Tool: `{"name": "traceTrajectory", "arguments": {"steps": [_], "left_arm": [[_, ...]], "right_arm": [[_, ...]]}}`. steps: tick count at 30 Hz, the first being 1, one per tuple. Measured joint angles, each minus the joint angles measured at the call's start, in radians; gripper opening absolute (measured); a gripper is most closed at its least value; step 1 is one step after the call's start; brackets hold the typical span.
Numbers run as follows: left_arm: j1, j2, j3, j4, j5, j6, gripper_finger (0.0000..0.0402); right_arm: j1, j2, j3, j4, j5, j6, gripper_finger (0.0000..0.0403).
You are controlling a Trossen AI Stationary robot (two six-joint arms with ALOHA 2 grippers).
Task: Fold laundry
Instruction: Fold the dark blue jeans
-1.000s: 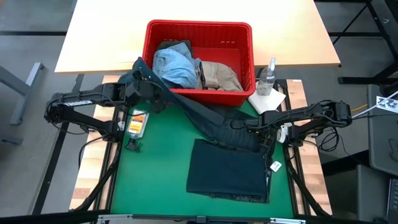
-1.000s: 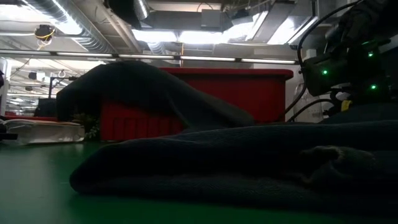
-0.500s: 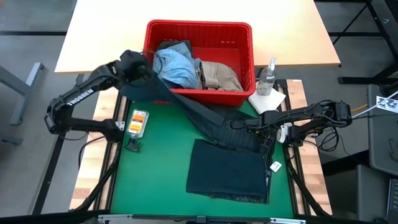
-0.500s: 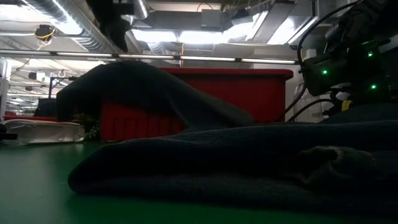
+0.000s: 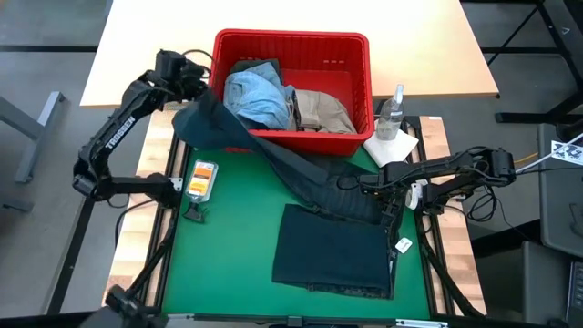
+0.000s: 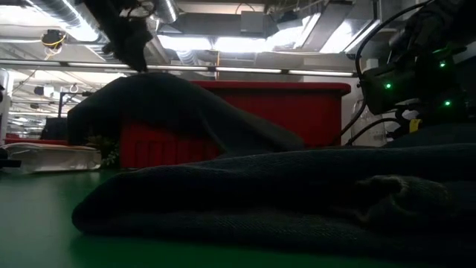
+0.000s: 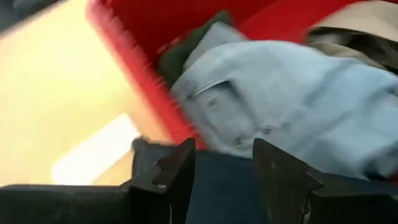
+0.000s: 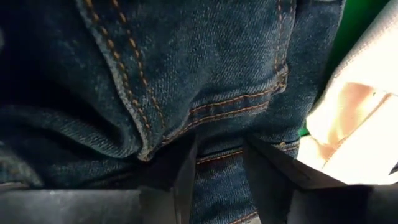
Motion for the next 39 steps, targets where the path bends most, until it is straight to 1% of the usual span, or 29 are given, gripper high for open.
{"name": "traceTrajectory", "arguments": {"steps": [4, 9, 13, 15, 19, 24, 28, 35, 37, 39], "left_arm": [[0.08, 0.055, 0.0, 0.0, 0.04, -0.101, 0.0156], [0.112, 0.121, 0.0, -0.001, 0.062, -0.177, 0.0156], [0.122, 0.144, 0.0, 0.0, 0.17, -0.187, 0.0156], [0.123, 0.145, 0.0, 0.001, 0.19, -0.188, 0.0156], [0.122, 0.144, 0.001, -0.009, 0.174, -0.209, 0.0156], [0.122, 0.143, 0.001, -0.059, 0.168, -0.211, 0.0151], [0.122, 0.143, 0.001, -0.066, 0.167, -0.212, 0.0119], [0.122, 0.132, 0.003, -0.064, 0.161, -0.212, 0.0019], [0.121, 0.122, 0.001, -0.059, 0.158, -0.212, 0.0011], [0.12, 0.106, 0.0, -0.051, 0.153, -0.212, 0.0014]], "right_arm": [[0.0, 0.0, 0.0, 0.0, 0.0, -0.001, 0.0136], [0.0, 0.0, 0.0, 0.0, 0.0, -0.001, 0.0136], [0.0, 0.0, 0.0, 0.001, 0.0, -0.001, 0.0136], [0.0, 0.0, 0.0, 0.001, 0.0, -0.001, 0.0136], [0.0, 0.0, 0.0, 0.001, 0.0, -0.001, 0.0136], [0.0, 0.0, 0.0, 0.001, 0.0, -0.001, 0.0136], [0.0, 0.0, 0.0, 0.001, 0.0, -0.001, 0.0136], [0.0, 0.0, 0.0, 0.001, 0.0, 0.0, 0.0136], [0.0, 0.0, 0.0, 0.001, 0.0, 0.0, 0.0136], [0.0, 0.0, 0.0, 0.001, 0.0, 0.0, 0.0136]]}}
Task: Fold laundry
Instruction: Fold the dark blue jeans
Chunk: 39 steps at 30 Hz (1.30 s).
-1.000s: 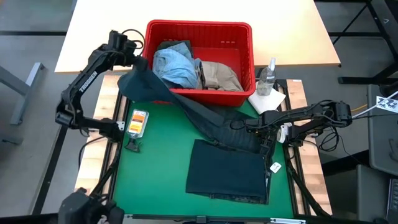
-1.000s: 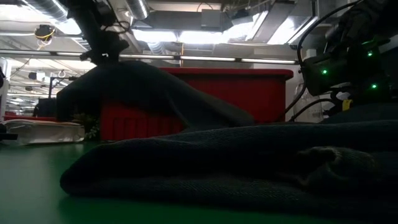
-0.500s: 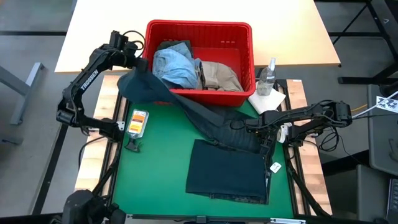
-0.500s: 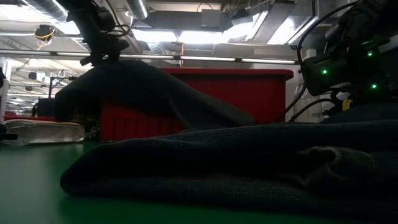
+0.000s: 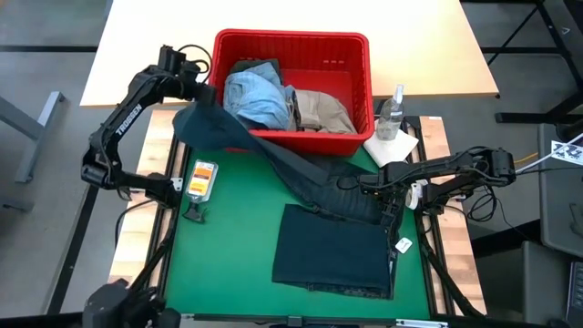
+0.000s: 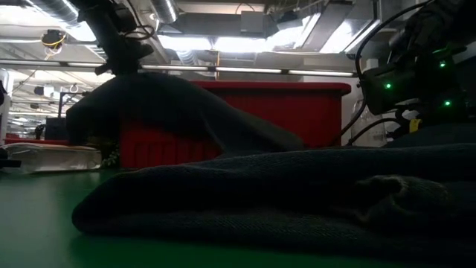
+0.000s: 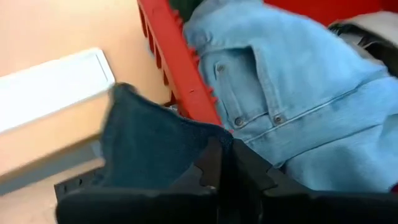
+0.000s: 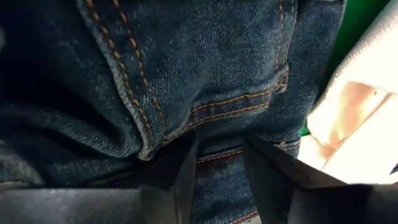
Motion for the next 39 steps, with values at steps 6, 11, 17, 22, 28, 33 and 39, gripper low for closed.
{"name": "traceTrajectory", "arguments": {"steps": [6, 11, 17, 22, 28, 33, 39], "left_arm": [[0.0, -0.068, 0.0, 0.027, 0.005, 0.0, 0.0008], [-0.001, -0.147, 0.016, 0.031, 0.073, 0.029, 0.0007], [-0.017, -0.279, 0.017, -0.018, 0.204, 0.132, 0.0007], [-0.062, -0.386, 0.018, -0.156, 0.266, 0.203, 0.0006], [-0.138, -0.477, 0.018, -0.369, 0.26, 0.26, 0.0009], [-0.2, -0.52, 0.018, -0.549, 0.259, 0.296, 0.0013], [-0.261, -0.533, 0.018, -0.638, 0.26, 0.279, 0.0014]], "right_arm": [[0.0, 0.0, 0.005, -0.006, 0.006, -0.002, 0.0136], [0.0, 0.001, 0.056, -0.061, 0.005, -0.047, 0.0136], [0.0, 0.001, 0.101, -0.119, 0.006, -0.048, 0.0136], [0.0, 0.001, 0.105, -0.127, -0.004, -0.048, 0.0136], [0.0, 0.001, 0.105, -0.127, -0.068, -0.049, 0.0136], [0.0, 0.0, 0.105, -0.127, -0.091, -0.051, 0.0136], [0.0, 0.0, 0.138, -0.162, -0.057, -0.053, 0.0136]]}}
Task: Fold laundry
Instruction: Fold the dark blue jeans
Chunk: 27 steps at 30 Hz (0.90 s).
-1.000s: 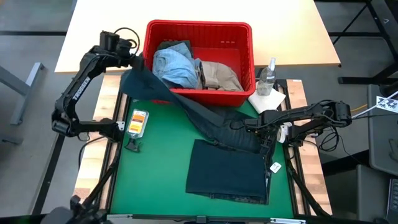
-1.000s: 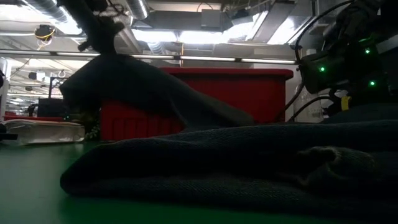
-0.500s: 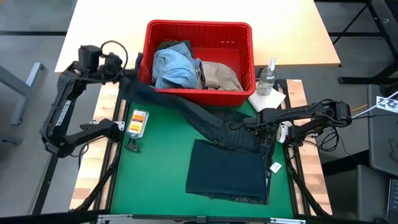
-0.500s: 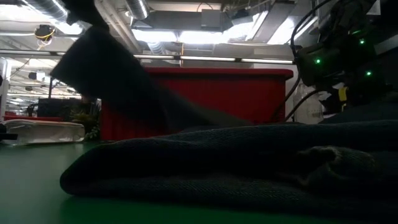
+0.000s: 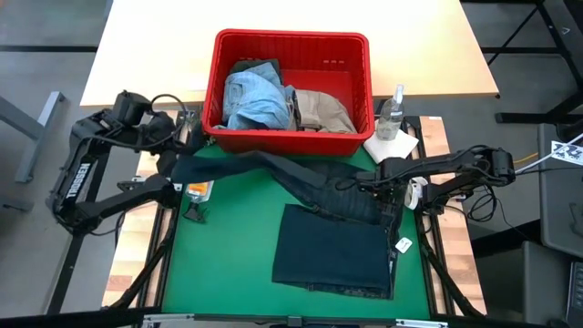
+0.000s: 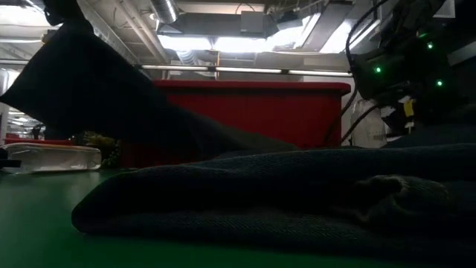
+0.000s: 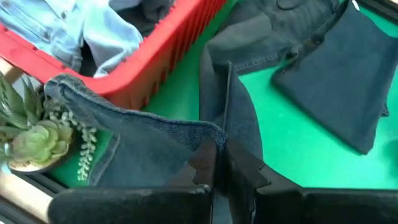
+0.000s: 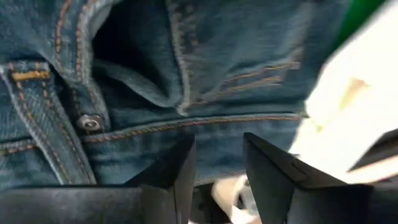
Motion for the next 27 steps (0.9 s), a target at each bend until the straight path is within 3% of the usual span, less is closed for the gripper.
{"name": "traceTrajectory", "arguments": {"steps": [7, 11, 14, 21, 27], "left_arm": [[-0.052, 0.001, -0.002, -0.004, 0.0, -0.01, 0.0015], [-0.083, 0.0, -0.044, -0.021, -0.001, -0.01, 0.0015], [-0.103, 0.001, -0.099, -0.022, -0.006, -0.01, 0.0016], [-0.135, 0.001, -0.174, -0.016, -0.06, -0.017, 0.0016], [-0.158, 0.002, -0.174, -0.014, -0.061, -0.017, 0.0016]], "right_arm": [[0.0, 0.0, 0.166, -0.175, 0.113, -0.013, 0.0136], [0.001, 0.0, 0.252, -0.171, 0.147, -0.015, 0.0136], [0.005, -0.002, 0.276, -0.044, 0.153, -0.065, 0.0136], [0.098, -0.001, 0.233, 0.372, 0.019, -0.177, 0.0136], [0.167, 0.018, 0.156, 0.485, 0.051, -0.167, 0.0136]]}}
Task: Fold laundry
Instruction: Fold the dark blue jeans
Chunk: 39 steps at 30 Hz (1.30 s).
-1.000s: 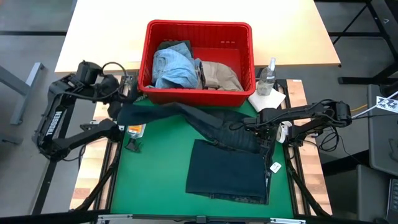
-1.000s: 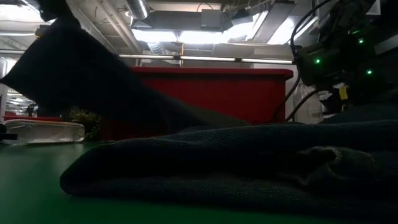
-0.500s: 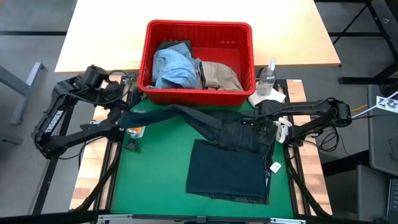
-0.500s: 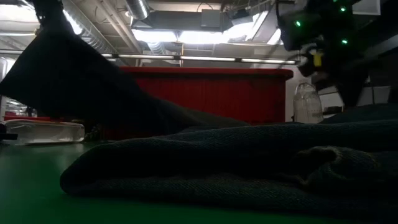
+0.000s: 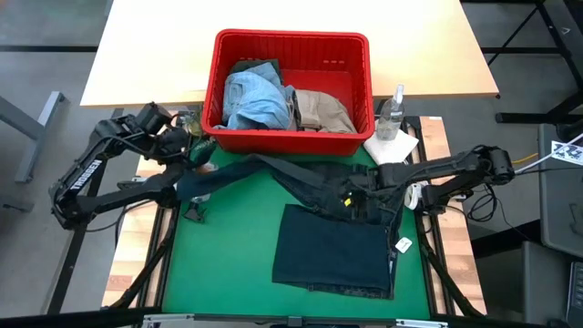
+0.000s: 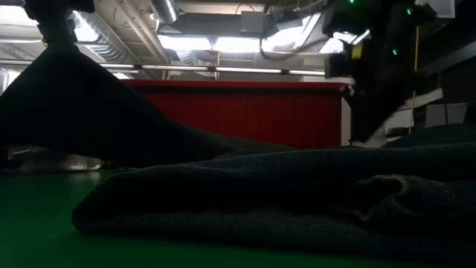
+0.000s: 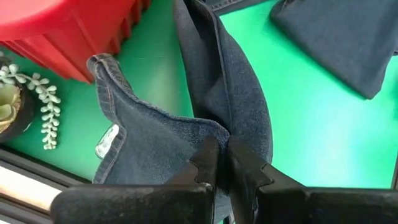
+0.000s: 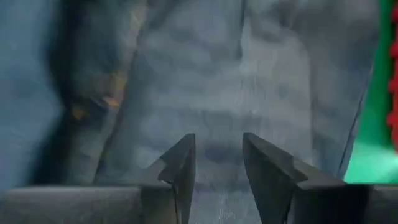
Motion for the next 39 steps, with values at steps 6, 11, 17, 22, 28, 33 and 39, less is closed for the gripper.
{"name": "traceTrajectory", "arguments": {"steps": [6, 11, 17, 22, 28, 33, 39], "left_arm": [[-0.008, 0.001, 0.0, 0.001, -0.001, -0.002, 0.0016], [-0.008, 0.001, 0.0, 0.002, -0.002, -0.002, 0.0016], [-0.008, 0.001, 0.0, 0.006, -0.018, -0.01, 0.0016], [-0.008, 0.002, 0.0, 0.007, -0.019, -0.017, 0.0016], [-0.008, 0.002, 0.0, 0.007, -0.019, -0.018, 0.0016], [-0.008, 0.002, 0.0, 0.006, -0.029, -0.018, 0.002], [-0.008, 0.002, 0.0, 0.004, -0.055, -0.025, 0.0052]], "right_arm": [[-0.021, 0.054, -0.123, 0.004, 0.009, 0.079, 0.0136], [-0.051, 0.07, -0.225, 0.022, -0.045, 0.164, 0.0136], [-0.05, 0.053, -0.241, -0.065, -0.113, 0.186, 0.0136], [-0.049, 0.038, -0.195, -0.2, -0.191, 0.182, 0.0136], [-0.049, 0.037, -0.136, -0.339, -0.217, 0.134, 0.0136], [-0.049, 0.037, -0.132, -0.35, -0.225, 0.122, 0.0136], [-0.049, 0.036, -0.132, -0.356, -0.225, 0.12, 0.0136]]}}
